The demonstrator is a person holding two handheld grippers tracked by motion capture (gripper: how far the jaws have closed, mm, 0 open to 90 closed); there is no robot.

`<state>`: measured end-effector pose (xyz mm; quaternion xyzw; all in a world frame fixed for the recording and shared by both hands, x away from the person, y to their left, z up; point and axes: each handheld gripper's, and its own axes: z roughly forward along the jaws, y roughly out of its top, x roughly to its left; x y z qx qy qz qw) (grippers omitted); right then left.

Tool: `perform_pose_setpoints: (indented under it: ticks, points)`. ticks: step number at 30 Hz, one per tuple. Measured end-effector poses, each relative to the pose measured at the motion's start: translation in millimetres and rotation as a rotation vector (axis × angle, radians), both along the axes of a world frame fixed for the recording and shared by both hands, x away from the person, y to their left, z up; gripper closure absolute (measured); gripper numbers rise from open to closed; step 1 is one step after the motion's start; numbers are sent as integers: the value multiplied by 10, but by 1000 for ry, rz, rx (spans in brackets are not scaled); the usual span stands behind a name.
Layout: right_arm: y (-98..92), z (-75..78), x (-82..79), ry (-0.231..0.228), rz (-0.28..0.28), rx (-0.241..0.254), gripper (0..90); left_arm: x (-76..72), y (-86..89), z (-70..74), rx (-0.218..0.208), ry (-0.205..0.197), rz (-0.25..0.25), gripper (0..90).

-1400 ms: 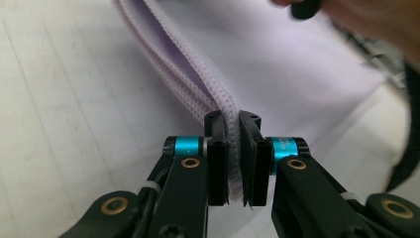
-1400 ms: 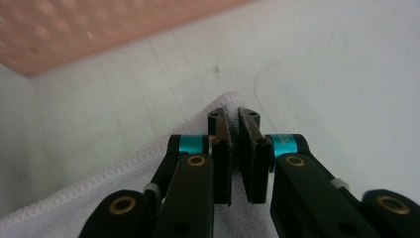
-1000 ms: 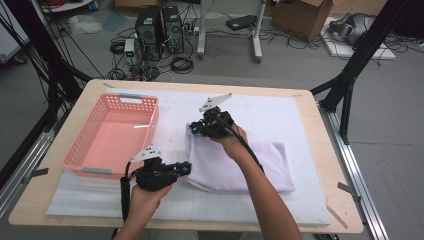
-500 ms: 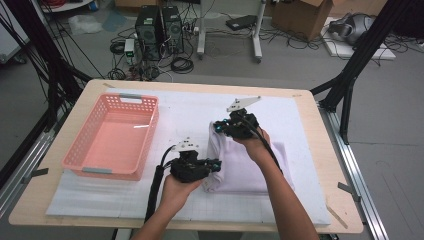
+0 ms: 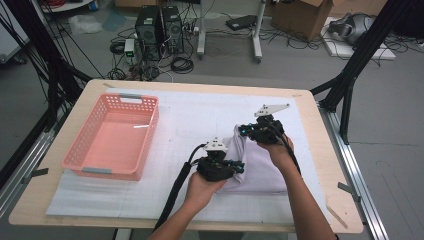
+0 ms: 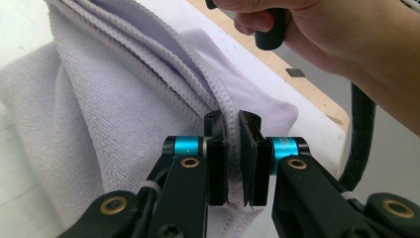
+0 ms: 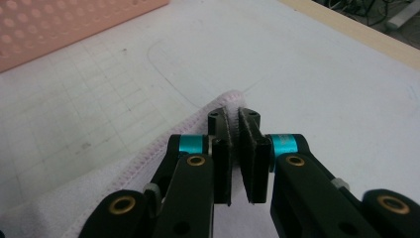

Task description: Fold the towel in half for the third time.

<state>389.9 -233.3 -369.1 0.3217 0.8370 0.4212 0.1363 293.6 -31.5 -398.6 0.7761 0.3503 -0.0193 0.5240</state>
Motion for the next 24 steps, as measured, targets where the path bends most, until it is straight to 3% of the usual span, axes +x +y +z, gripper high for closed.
perform_pose_setpoints:
  ticks: [8, 12, 17, 24]
  points:
    - [-267, -117, -30, 8, -53, -5, 848, 24, -274, -104, 25, -8, -11, 807]
    - [-359, -163, -35, 17, -70, -8, 848, 25, -298, -114, 23, -27, 6, 645]
    - [-539, -242, -38, 22, -97, -20, 850, -16, -209, -49, 30, -109, 5, 473]
    - [-730, -241, -64, 15, -136, -44, 849, -20, 90, -32, 24, -157, 24, 422]
